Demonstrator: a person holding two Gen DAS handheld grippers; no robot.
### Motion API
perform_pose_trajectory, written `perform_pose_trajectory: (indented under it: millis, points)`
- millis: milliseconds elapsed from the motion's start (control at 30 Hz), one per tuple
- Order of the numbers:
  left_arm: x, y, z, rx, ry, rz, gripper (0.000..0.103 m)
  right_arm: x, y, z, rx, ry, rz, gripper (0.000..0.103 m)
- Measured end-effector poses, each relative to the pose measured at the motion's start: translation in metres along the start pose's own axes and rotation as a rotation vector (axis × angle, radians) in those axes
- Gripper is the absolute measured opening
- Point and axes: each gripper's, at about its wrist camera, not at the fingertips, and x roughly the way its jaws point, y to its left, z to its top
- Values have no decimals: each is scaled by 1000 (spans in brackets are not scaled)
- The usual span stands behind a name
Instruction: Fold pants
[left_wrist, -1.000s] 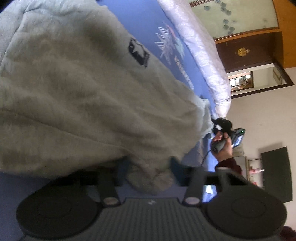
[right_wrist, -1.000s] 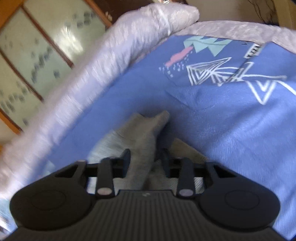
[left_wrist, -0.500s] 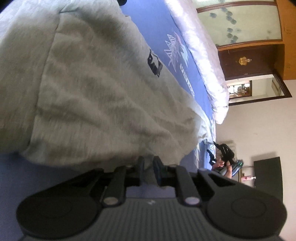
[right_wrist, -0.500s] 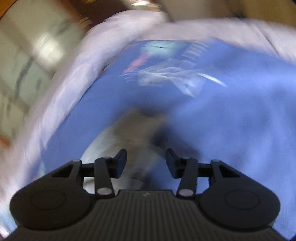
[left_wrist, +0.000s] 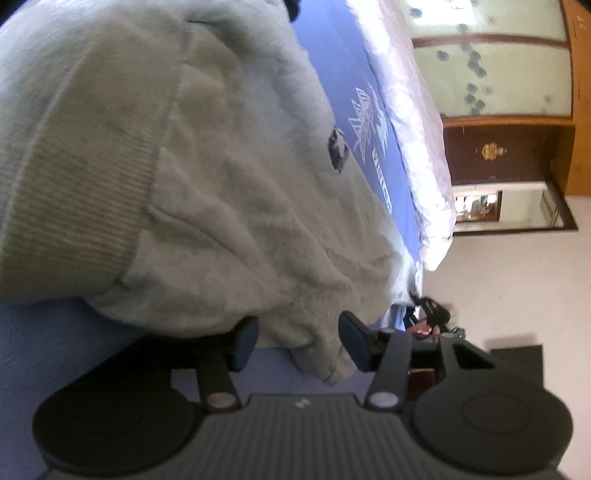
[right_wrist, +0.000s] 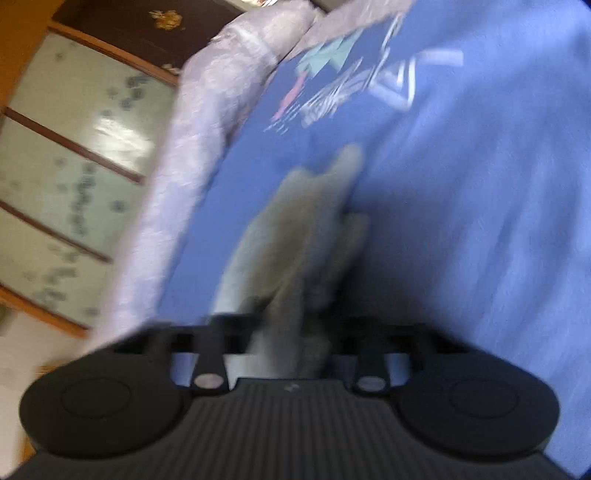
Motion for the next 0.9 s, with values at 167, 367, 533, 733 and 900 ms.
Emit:
perform_pose_trajectory:
  millis: [167, 367, 533, 733, 900]
  points:
    - [2, -1, 0, 16, -5, -6, 56, -34, 16, 18, -126, -172, 62, 10]
    - [10, -13, -7, 9, 9, -36, 79, -15, 6, 19, -189, -86, -136, 10]
    - [44, -34, -20, 46, 104, -53, 89, -14, 8, 15, -168, -84, -145, 10]
    - [87, -40, -12, -4, 90, 22, 11, -20, 18, 16, -147, -84, -112, 10]
    - [68, -47, -15, -13, 78, 36, 10, -44, 24, 21, -148, -103, -74, 10]
